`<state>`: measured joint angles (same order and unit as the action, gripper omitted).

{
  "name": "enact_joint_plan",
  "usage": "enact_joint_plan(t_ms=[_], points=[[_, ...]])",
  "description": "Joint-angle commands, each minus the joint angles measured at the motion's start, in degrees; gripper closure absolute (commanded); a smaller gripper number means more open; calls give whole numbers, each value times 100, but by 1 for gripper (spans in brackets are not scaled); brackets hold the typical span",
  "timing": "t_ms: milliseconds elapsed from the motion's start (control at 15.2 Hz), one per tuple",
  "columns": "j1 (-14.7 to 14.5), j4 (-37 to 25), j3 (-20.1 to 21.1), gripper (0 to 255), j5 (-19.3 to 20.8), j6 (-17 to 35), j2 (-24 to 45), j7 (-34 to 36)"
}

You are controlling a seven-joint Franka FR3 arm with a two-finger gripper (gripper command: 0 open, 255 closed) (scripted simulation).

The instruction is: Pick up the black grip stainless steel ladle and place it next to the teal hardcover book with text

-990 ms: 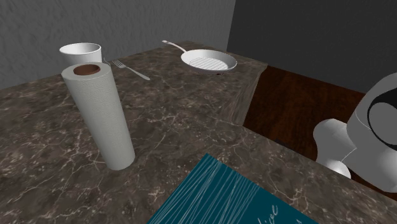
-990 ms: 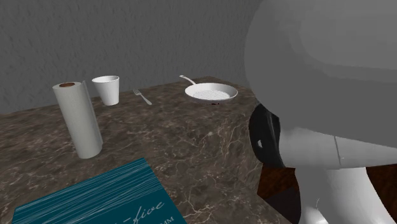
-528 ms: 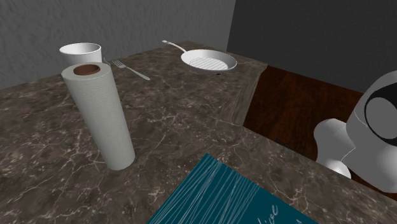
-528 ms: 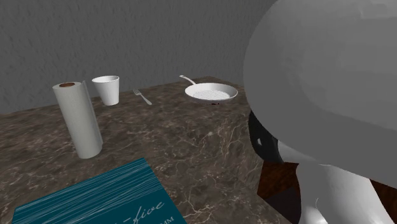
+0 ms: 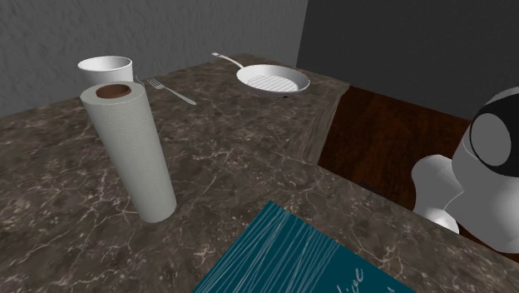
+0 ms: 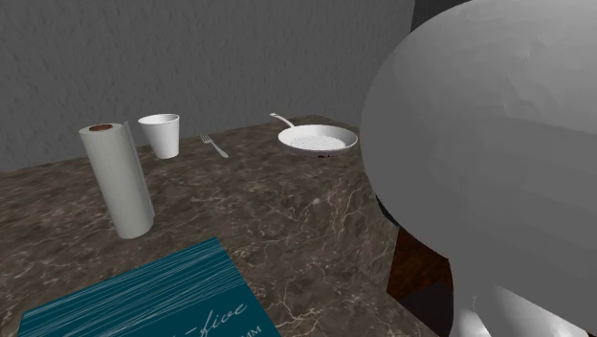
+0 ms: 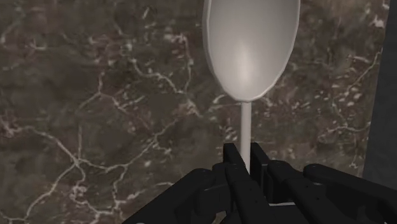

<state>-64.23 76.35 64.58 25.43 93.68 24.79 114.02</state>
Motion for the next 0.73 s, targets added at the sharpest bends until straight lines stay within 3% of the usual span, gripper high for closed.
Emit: enact_joint_plan(t_ms=[0, 132, 660], points=[[137, 245, 40, 255, -50, 185, -63, 3], [246, 502, 62, 255, -72, 401, -95, 21], [246, 502, 62, 255, -72, 401, -95, 21]])
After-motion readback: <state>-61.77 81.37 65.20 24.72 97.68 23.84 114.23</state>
